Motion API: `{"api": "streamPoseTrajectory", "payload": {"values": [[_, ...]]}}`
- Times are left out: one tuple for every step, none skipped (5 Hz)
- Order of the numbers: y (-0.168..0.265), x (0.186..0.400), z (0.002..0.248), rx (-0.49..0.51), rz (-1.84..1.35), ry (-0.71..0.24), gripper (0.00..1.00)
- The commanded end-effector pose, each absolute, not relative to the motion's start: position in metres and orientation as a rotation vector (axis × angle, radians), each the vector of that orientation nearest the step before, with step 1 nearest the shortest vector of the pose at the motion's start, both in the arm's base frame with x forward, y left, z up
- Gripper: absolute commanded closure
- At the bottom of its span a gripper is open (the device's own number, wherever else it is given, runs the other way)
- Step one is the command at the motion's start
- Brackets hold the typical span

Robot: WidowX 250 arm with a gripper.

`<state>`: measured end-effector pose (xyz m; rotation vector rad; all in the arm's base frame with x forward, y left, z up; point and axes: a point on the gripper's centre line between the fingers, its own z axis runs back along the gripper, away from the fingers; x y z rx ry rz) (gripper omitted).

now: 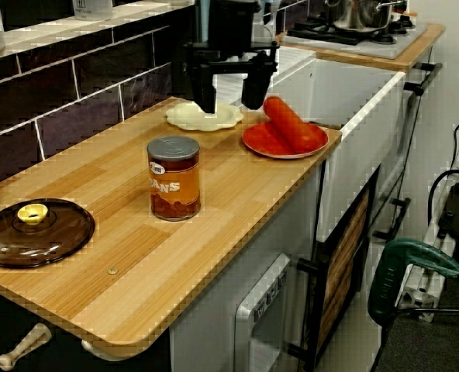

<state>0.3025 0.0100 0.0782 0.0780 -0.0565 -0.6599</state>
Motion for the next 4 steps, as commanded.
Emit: {"api": "streamPoseTrajectory", "payload": {"values": [[-0.009, 0.282, 0.109, 0.118, -0.663, -0.132, 0.00], [-0.016, 0.276, 0.110, 0.116, -0.661, -0.127, 0.00], [-0.028, 0.269, 0.103, 0.109, -0.638, -0.131, 0.00], [-0.037, 0.265, 0.094, 0.101, -0.596, -0.139, 0.00]]}}
